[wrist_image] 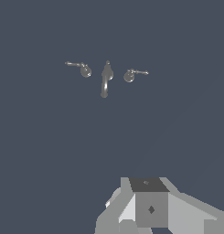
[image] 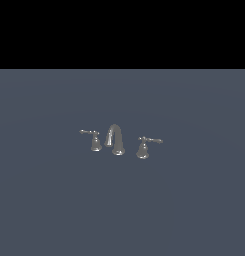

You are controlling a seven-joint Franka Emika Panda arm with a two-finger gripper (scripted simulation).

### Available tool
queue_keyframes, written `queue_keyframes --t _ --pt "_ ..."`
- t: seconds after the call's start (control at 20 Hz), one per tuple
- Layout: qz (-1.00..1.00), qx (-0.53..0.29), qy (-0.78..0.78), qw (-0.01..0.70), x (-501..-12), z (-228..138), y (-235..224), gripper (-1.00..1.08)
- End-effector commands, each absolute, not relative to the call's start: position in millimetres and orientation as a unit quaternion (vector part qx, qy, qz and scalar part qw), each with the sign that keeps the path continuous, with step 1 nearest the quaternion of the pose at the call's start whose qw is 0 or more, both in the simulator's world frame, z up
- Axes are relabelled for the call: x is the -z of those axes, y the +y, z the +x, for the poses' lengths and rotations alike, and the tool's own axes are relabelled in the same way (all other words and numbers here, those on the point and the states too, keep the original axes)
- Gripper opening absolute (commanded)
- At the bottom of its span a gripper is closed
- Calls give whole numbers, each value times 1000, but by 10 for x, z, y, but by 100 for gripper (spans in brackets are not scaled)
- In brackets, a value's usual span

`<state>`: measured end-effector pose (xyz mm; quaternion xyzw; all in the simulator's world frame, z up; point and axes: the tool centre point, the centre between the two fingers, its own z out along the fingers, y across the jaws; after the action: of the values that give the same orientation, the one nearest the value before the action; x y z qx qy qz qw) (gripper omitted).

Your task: Turn on the faucet by rotating a designated handle.

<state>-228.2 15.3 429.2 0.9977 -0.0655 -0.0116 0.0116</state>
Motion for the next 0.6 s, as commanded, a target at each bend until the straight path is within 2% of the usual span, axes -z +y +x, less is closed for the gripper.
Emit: queue_keyframes --t 0.0,0.55 --pt "996 12 -93 11 -4173 -2198 180 -100" --pt "972 10 -236 8 -3541 -1713 245 -100"
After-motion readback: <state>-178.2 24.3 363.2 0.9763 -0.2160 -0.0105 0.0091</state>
